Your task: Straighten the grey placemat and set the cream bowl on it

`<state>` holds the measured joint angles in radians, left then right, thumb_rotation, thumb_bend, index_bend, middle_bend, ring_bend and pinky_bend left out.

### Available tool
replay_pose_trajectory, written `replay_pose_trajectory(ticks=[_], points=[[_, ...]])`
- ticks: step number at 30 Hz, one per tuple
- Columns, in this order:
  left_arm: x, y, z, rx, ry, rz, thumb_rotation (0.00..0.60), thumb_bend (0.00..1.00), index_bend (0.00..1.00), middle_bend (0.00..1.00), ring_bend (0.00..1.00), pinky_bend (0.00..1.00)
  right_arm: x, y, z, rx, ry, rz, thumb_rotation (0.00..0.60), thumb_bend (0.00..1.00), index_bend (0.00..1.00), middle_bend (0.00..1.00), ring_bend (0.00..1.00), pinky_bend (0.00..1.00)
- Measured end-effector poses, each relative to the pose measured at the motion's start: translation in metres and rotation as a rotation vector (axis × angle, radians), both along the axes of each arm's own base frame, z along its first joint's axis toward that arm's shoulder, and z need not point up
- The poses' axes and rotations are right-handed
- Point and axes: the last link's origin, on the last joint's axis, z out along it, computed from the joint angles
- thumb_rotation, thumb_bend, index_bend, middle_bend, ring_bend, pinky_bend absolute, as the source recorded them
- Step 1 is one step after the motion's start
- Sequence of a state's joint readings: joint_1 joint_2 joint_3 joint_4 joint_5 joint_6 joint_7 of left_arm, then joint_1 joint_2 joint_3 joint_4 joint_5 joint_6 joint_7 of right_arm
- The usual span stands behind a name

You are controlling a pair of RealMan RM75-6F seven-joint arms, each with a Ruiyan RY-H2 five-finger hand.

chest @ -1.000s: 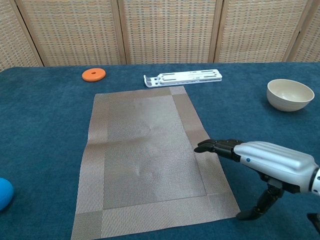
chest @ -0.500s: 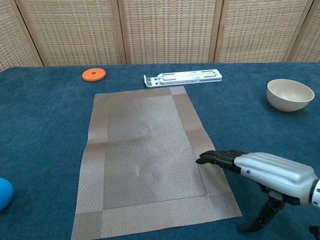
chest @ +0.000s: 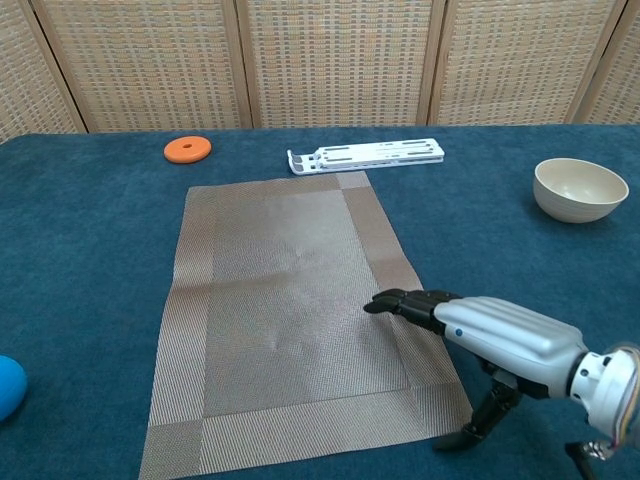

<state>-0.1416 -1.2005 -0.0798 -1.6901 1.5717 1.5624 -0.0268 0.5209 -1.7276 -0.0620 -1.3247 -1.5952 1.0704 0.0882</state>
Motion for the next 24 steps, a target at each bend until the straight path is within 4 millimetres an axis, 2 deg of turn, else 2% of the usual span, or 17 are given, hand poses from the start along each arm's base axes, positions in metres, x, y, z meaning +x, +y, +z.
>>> replay_pose_trajectory(ticks=[7, 16, 24], points=[[0.0011, -0.0007, 0.0001, 0.004, -0.007, -0.008, 0.600, 0.14, 0.09, 0.00, 0.00, 0.00, 0.0096, -0.0016, 0.0059, -0.076, -0.084, 0.013, 0.600, 0.38, 0.06, 0.00, 0.00, 0.00], [0.0007, -0.0007, 0.0000, 0.003, -0.011, -0.006, 0.600, 0.14, 0.10, 0.00, 0.00, 0.00, 0.0067, -0.0013, 0.0033, -0.087, -0.122, -0.011, 0.600, 0.52, 0.10, 0.00, 0.00, 0.00], [0.0004, -0.0003, 0.0006, 0.006, -0.018, -0.005, 0.600, 0.14, 0.10, 0.00, 0.00, 0.00, 0.0016, -0.0040, -0.0008, -0.126, -0.117, -0.021, 0.600, 0.54, 0.29, 0.00, 0.00, 0.00]])
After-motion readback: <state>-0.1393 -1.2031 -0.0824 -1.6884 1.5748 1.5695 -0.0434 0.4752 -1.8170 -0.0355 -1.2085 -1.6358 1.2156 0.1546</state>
